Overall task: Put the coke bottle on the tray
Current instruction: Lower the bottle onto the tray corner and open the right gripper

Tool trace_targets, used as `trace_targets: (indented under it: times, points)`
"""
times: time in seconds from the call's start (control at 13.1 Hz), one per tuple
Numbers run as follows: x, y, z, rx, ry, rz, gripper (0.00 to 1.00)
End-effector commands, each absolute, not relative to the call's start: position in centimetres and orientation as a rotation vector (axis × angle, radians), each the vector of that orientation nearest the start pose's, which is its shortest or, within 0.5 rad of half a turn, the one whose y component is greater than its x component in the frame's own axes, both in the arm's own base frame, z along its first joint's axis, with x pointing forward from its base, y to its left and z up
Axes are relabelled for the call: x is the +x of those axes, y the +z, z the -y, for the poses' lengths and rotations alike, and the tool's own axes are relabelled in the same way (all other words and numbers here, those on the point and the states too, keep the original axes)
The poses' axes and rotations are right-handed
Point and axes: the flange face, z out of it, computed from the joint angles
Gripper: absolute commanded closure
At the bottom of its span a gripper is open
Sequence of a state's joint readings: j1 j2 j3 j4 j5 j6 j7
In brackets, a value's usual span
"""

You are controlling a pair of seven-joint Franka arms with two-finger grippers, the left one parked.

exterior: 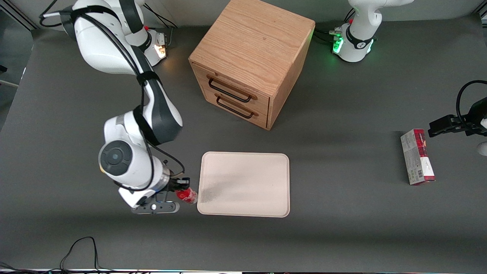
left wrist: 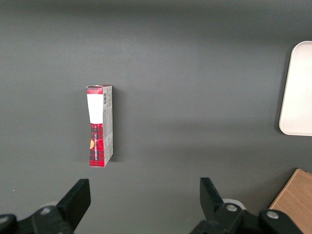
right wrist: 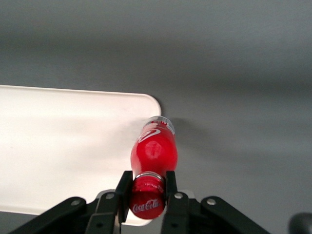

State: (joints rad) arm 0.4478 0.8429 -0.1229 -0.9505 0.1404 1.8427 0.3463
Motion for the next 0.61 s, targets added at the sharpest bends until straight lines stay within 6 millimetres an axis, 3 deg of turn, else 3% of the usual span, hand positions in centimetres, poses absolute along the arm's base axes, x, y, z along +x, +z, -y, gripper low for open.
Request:
trace_targets:
  times: [0.0, 0.53]
  points:
    - [72.8, 37.0, -31.2, -3.025, -0.081, -0.125, 0.96]
    - [72.6, 34.8, -32.4, -3.025, -0.065, -0.171, 0.94]
